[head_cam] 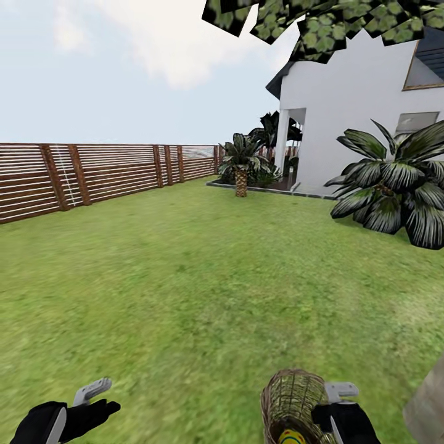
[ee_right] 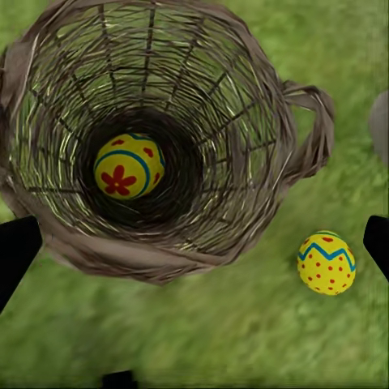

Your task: Take the three Easter eggs out of the wicker basket on the lawn in the garden, then place them on the lawn next to a single tree (choose any tree) so that all three eggs are next to the same tree and none are left in the basket.

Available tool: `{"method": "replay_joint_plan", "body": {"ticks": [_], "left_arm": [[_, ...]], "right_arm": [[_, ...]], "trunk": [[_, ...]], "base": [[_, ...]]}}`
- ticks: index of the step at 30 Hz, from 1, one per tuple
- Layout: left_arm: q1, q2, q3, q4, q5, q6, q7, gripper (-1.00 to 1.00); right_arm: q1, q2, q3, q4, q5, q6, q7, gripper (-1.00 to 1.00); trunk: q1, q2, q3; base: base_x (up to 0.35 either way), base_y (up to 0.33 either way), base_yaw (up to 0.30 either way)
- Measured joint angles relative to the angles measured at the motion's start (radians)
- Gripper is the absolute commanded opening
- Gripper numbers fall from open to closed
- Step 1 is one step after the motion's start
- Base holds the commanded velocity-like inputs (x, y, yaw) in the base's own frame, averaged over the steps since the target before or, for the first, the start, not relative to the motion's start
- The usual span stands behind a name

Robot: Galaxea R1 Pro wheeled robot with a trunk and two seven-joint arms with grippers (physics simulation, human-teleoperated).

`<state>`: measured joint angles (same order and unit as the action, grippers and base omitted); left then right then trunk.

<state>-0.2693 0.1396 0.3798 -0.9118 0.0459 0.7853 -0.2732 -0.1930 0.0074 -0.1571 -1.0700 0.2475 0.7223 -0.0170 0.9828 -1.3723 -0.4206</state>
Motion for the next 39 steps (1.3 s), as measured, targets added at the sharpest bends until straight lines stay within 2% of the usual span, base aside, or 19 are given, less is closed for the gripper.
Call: {"method": "replay_joint_plan", "body": {"ticks": [2, 4, 7, 15, 20, 33, 36, 39], "left_arm": [[0.000, -0.001, 0.000, 0.000, -0.001, 0.000, 0.000, 1.00], [0.000, -0.001, 0.000, 0.001, -0.001, 0.000, 0.000, 1.00], [0.000, -0.001, 0.000, 0.001, -0.001, 0.000, 0.000, 1.00], [0.000, -0.007, -0.001, 0.012, -0.001, 0.000, 0.000, 1.00], [0.000, -0.007, -0.002, 0.036, 0.001, 0.000, -0.001, 1.00], [0.000, -0.004, 0.000, 0.039, 0.000, 0.000, -0.002, 1.00], [0.000, 0.014, 0.008, 0.037, 0.000, 0.001, -0.002, 1.00], [0.000, 0.068, 0.013, 0.036, 0.002, 0.002, -0.005, 1.00]], "right_arm": [[0.000, -0.005, -0.002, 0.006, -0.002, 0.009, 0.050, 1.00], [0.000, -0.025, 0.001, 0.009, -0.004, 0.063, 0.125, 1.00], [0.000, -0.044, 0.000, 0.013, 0.008, 0.126, 0.173, 1.00], [0.000, -0.047, 0.003, 0.013, 0.059, 0.143, 0.189, 1.00], [0.000, -0.047, -0.001, 0.009, 0.061, 0.141, 0.189, 1.00], [0.000, -0.048, -0.001, 0.012, 0.062, 0.141, 0.190, 1.00], [0.000, -0.051, -0.003, 0.010, 0.061, 0.145, 0.192, 1.00], [0.000, -0.080, -0.004, 0.011, 0.058, 0.148, 0.196, 1.00]], "trunk": [[-0.008, 0.014, 0.006], [-0.015, 0.028, 0.013], [-0.027, 0.049, 0.022], [-0.058, 0.105, 0.047], [-0.077, 0.140, 0.063], [-0.127, 0.231, 0.104], [-0.138, 0.252, 0.113], [-0.150, 0.273, 0.122]], "base": [[0.000, 0.000, 0.003], [0.000, 0.000, 0.001], [0.000, 0.000, 0.000], [0.000, 0.000, 0.000], [0.049, 0.000, 0.000], [0.270, 0.000, 0.000], [0.035, 0.000, 0.000], [0.009, 0.000, 0.000]]}}
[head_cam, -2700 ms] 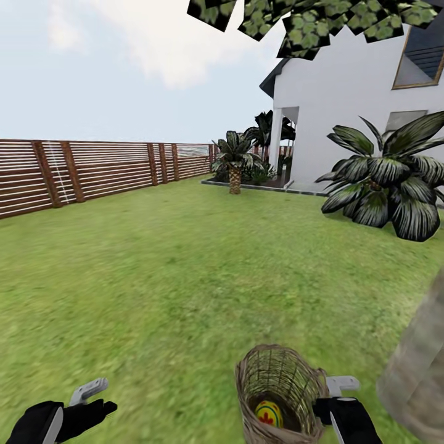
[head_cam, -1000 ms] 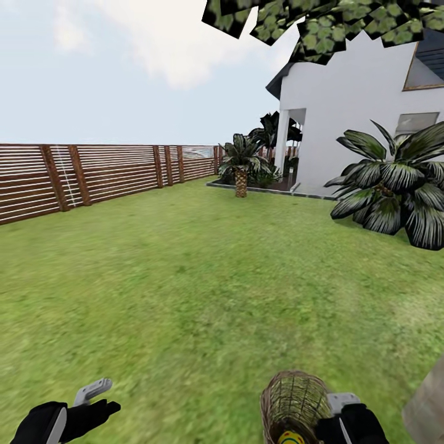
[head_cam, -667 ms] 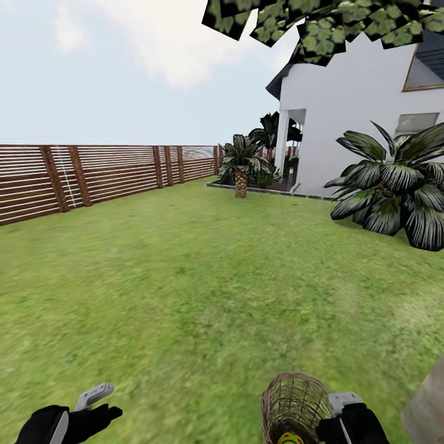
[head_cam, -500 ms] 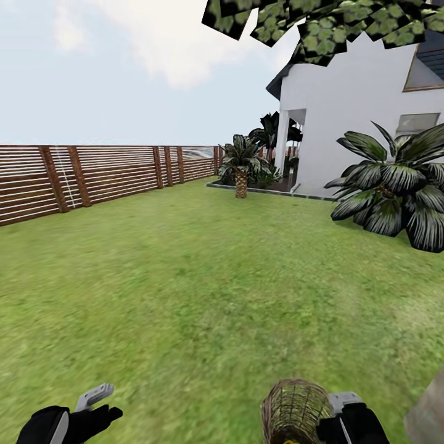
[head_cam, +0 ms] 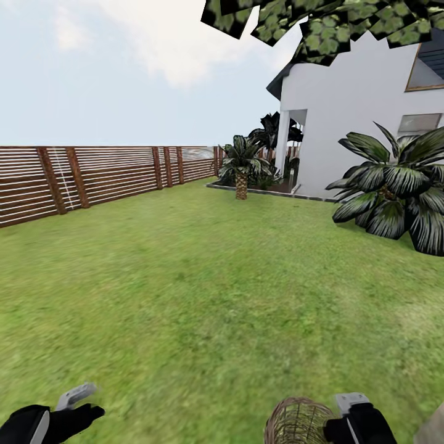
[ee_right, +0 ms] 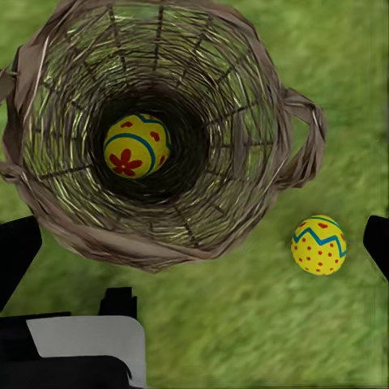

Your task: Take the three Easter eggs out of the wicker basket on the lawn in the garden, then place them on the lawn next to a single tree (choose any tree) so that all three eggs are next to the same tree and none are left in the basket.

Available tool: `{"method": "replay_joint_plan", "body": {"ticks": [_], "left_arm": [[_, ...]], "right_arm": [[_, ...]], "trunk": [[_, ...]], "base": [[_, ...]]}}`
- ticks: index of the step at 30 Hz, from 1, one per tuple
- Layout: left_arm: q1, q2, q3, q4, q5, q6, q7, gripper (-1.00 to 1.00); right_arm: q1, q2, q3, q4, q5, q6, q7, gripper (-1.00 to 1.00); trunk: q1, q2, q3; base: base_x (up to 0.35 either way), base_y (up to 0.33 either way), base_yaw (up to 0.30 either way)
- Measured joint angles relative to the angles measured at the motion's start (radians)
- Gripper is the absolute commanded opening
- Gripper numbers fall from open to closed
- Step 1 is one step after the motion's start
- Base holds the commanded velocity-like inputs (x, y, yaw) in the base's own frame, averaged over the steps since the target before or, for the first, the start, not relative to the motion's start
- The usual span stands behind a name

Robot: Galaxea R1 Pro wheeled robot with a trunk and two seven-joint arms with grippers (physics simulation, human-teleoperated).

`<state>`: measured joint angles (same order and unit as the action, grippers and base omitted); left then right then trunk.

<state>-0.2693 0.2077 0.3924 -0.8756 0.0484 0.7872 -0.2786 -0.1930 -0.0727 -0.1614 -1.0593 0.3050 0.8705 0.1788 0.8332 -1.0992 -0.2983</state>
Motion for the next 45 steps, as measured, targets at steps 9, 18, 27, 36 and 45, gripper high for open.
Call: {"method": "replay_joint_plan", "body": {"ticks": [9, 18, 27, 36, 45], "left_arm": [[0.000, 0.039, 0.001, 0.000, 0.005, 0.001, -0.001, 1.00], [0.000, 0.038, 0.000, 0.000, 0.006, 0.002, -0.006, 1.00], [0.000, 0.035, -0.006, 0.001, 0.003, 0.000, 0.002, 1.00], [0.000, 0.008, -0.009, 0.004, 0.002, -0.002, 0.003, 1.00], [0.000, -0.024, -0.011, 0.005, -0.002, -0.003, 0.002, 1.00]], "right_arm": [[0.000, -0.033, 0.003, 0.003, -0.008, -0.001, 0.000, 1.00], [0.000, -0.032, 0.003, 0.003, -0.008, -0.003, -0.001, 1.00], [0.000, -0.034, 0.002, 0.003, -0.008, -0.003, -0.001, 1.00], [0.000, -0.039, 0.002, -0.001, -0.009, -0.002, 0.000, 1.00], [0.000, -0.041, 0.001, -0.006, -0.009, -0.001, 0.000, 1.00]], "trunk": [[-0.031, 0.056, 0.025], [-0.031, 0.056, 0.025], [-0.035, 0.063, 0.028], [-0.058, 0.105, 0.047], [-0.058, 0.105, 0.047]], "base": [[0.001, 0.021, 0.000], [0.000, 0.295, 0.000], [0.026, 0.296, 0.000], [0.009, 0.026, 0.000], [0.017, -0.098, 0.000]]}}
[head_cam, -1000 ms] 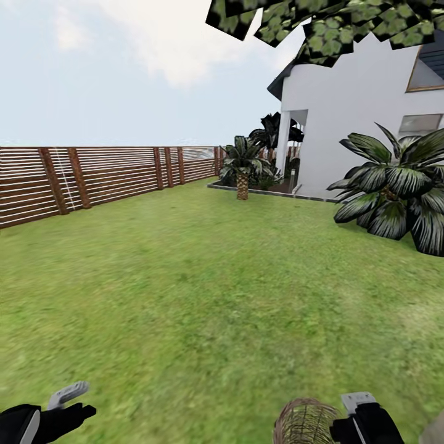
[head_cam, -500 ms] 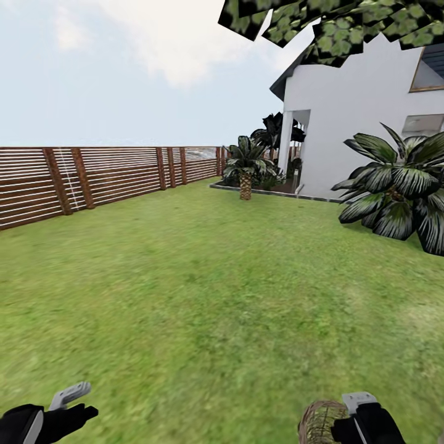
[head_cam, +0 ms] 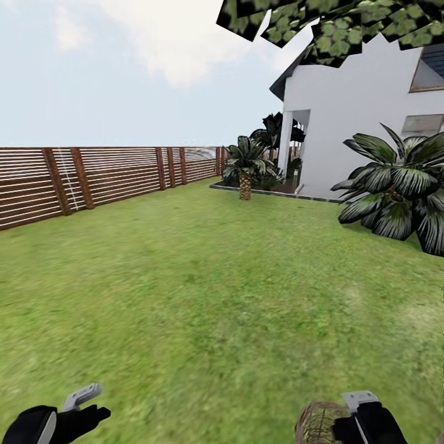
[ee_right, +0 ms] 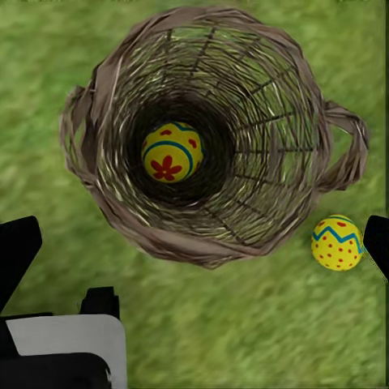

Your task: Take the three Easter eggs out of the wicker basket on the lawn in the garden, then place them on the lawn next to a single tree (choose any tree) so that all three eggs are next to the same tree and none are left in the basket.

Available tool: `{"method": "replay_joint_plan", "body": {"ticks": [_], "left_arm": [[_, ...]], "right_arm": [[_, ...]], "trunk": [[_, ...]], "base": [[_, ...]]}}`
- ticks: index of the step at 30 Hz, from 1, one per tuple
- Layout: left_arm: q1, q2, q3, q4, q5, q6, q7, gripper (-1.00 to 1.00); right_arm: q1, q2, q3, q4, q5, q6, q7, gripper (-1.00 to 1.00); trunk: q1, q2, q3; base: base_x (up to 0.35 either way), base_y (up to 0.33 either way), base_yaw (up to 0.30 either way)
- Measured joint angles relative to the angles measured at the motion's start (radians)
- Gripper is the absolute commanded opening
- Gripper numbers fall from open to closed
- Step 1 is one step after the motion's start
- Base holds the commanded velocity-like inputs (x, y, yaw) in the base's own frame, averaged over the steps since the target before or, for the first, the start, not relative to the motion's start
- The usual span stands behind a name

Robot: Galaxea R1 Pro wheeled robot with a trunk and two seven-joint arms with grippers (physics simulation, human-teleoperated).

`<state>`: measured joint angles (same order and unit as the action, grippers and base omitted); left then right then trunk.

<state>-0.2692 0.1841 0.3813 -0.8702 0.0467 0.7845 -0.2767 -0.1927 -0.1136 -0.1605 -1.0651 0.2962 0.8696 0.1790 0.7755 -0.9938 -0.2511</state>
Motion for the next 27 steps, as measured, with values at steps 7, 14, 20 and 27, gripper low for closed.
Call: {"method": "replay_joint_plan", "body": {"ticks": [7, 14, 20, 27], "left_arm": [[0.000, -0.010, 0.001, 0.000, 0.000, 0.000, -0.001, 1.00], [0.000, -0.015, 0.001, 0.000, 0.001, -0.001, -0.001, 1.00], [0.000, -0.015, 0.000, 0.000, 0.000, -0.001, 0.000, 1.00], [0.000, -0.025, 0.000, 0.000, 0.000, -0.001, -0.002, 1.00]], "right_arm": [[0.000, 0.000, 0.000, 0.000, 0.000, 0.000, 0.000, 1.00], [0.000, 0.000, 0.000, 0.000, 0.000, -0.002, -0.001, 1.00], [0.000, 0.000, 0.000, 0.000, 0.000, -0.002, 0.000, 1.00], [0.000, 0.000, 0.000, 0.000, 0.000, -0.002, 0.000, 1.00]], "trunk": [[0.000, 0.000, 0.000], [-0.004, 0.007, 0.003], [-0.027, 0.049, 0.022], [-0.034, 0.063, 0.028]], "base": [[0.053, -0.184, 0.000], [0.002, -0.006, 0.000], [0.000, 0.000, 0.000], [0.000, 0.000, 0.000]]}}
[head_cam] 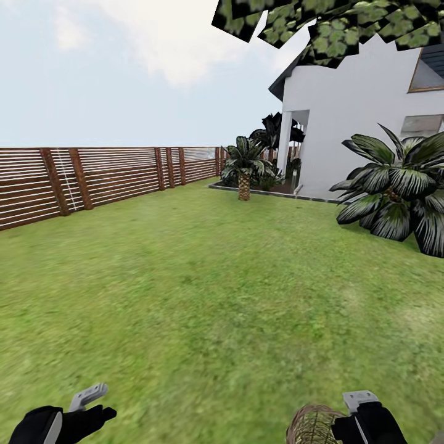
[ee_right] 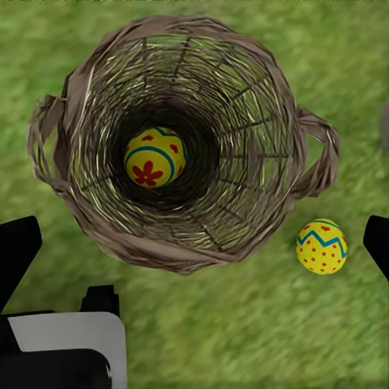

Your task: Take the three Easter eggs out of the wicker basket on the lawn in the garden, then place them on the lawn next to a single tree (choose any tree) so that all three eggs are next to the same tree and none are left in the basket.

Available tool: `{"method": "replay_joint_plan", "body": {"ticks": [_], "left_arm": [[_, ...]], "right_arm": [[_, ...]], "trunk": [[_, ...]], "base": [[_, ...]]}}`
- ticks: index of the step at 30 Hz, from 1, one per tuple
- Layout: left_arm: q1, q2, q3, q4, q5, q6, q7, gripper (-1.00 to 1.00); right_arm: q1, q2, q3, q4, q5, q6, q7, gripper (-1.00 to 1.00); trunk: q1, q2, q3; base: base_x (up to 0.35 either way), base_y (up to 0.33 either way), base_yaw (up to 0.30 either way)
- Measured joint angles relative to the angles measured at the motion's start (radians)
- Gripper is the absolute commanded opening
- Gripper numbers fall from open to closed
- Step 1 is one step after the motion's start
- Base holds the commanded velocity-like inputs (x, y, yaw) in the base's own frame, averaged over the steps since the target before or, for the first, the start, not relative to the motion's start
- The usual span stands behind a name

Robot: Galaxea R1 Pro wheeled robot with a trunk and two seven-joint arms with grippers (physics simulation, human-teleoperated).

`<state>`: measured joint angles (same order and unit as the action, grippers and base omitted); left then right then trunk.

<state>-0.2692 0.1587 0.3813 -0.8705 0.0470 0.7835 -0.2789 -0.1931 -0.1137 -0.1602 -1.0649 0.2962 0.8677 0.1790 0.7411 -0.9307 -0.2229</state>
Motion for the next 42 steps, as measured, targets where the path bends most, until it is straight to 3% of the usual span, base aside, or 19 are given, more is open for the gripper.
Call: {"method": "replay_joint_plan", "body": {"ticks": [10, 18, 26, 42], "left_arm": [[0.000, -0.007, -0.003, 0.047, 0.000, -0.001, 0.001, 1.00], [0.000, -0.009, -0.002, 0.050, 0.000, -0.050, 0.001, 1.00], [0.000, -0.016, -0.002, 0.050, 0.000, -0.058, -0.003, 1.00], [0.000, -0.017, -0.001, 0.051, 0.000, -0.059, 0.004, 1.00]], "right_arm": [[0.000, 0.000, 0.000, 0.000, 0.000, 0.000, 0.000, 1.00], [0.000, 0.000, 0.000, 0.000, 0.000, 0.000, 0.000, 1.00], [0.000, 0.000, 0.000, 0.000, 0.000, 0.000, 0.000, 1.00], [0.000, 0.000, -0.001, 0.000, 0.000, 0.000, 0.000, 1.00]], "trunk": [[0.000, 0.000, 0.000], [0.000, 0.000, 0.000], [0.000, 0.000, 0.000], [0.061, -0.112, -0.050]], "base": [[0.224, 0.000, 0.000], [0.022, -0.092, 0.000], [0.000, -0.059, 0.000], [0.000, -0.001, 0.000]]}}
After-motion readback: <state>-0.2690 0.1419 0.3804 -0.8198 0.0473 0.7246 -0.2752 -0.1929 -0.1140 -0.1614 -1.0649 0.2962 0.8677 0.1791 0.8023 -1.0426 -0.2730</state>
